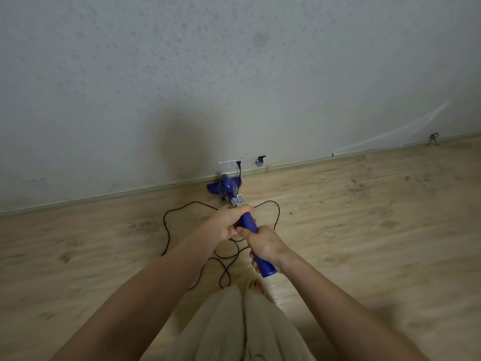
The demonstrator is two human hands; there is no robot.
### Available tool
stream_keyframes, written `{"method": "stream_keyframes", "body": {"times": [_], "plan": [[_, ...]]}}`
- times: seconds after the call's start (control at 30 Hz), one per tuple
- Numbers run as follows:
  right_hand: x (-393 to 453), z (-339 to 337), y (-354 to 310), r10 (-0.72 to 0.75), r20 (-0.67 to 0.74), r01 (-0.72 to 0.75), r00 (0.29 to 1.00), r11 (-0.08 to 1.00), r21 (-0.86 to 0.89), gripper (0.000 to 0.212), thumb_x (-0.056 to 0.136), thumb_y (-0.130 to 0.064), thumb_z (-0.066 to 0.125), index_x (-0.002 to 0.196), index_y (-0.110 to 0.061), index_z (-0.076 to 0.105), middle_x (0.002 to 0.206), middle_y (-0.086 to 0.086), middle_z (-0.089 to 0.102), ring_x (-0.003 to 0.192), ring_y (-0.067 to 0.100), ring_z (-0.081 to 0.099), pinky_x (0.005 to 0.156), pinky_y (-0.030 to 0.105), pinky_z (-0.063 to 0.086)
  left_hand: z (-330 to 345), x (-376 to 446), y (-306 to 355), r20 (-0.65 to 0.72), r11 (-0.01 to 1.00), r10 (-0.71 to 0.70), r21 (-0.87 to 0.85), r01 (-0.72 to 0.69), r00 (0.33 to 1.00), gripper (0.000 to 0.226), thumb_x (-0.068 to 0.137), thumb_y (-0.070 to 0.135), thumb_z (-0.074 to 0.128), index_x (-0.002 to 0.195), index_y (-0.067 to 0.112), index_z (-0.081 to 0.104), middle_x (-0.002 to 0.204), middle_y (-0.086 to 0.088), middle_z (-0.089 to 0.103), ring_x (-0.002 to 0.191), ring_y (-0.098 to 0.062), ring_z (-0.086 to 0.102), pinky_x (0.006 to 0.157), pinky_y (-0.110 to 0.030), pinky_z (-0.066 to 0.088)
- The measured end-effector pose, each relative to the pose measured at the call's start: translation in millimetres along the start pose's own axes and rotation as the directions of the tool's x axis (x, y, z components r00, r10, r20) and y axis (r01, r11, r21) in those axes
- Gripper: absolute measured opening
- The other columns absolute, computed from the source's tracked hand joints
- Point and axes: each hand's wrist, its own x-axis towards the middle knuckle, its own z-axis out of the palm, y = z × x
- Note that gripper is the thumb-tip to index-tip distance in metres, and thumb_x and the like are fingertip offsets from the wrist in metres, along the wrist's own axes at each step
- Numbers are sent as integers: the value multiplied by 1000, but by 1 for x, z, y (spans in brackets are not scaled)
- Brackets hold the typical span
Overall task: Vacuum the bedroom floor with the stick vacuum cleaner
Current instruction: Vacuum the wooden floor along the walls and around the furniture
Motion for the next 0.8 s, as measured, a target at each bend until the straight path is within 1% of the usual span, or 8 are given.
{"method": "stream_keyframes", "body": {"times": [0.17,0.27,0.37,0.43,0.5,0.6,0.67,0.8], "plan": [[-5,27,6,14,30,-13,999,999,-34,17,91,-31,59,88,-16,50,73,5,54,55,17,52,52,26,48,-20,-11,-13,-78,1000,21,4,-20,997,21,88,11,62,105,1,54,79,-13,62,60,-18,61,40,-20,50],[-16,44,7,-18,52,21,999,998,-62,14,91,-27,59,83,-21,49,72,3,54,62,17,53,63,31,49,-39,-27,-22,-87,1000,16,10,-15,996,18,89,13,61,101,1,55,79,-11,61,59,-17,61,40,-19,48],[-34,55,5,-30,119,43,992,993,-109,14,92,-27,59,84,-21,49,71,2,54,59,15,52,58,28,49,-56,-47,-32,-79,1000,-1,-6,0,997,17,91,16,61,97,2,55,76,-10,60,53,-15,62,37,-17,46],[-47,61,5,-6,149,21,989,995,-97,14,93,-27,58,85,-20,49,71,3,54,55,14,52,49,24,48,-67,-56,-38,-82,1000,-10,-3,10,997,14,91,15,60,98,3,55,77,-10,60,59,-16,60,37,-17,46],[-53,69,6,13,155,0,988,997,-82,15,93,-28,59,88,-17,49,69,4,53,51,14,51,42,22,46,-78,-61,-43,-82,1000,-7,4,7,997,10,91,12,60,95,4,55,78,-9,60,63,-17,58,43,-19,49],[-48,84,12,10,120,-5,993,999,-41,18,92,-30,60,93,-14,51,67,5,54,46,15,52,42,22,45,-85,-61,-46,-77,1000,9,-7,-9,997,9,90,11,60,85,6,54,77,-10,59,65,-18,58,54,-25,51],[-40,93,15,10,83,-12,997,1000,17,20,92,-30,60,96,-12,53,68,7,55,45,16,52,45,24,47,-87,-55,-45,-92,1000,15,-9,-16,996,9,89,9,60,83,6,53,74,-11,59,63,-18,58,56,-26,51],[-22,108,18,14,52,-16,999,999,28,23,93,-36,58,93,-13,53,71,8,57,49,17,54,48,26,48,-98,-38,-41,-101,999,40,3,-40,994,10,88,9,64,94,5,57,78,-12,62,65,-19,61,61,-29,55]]}}
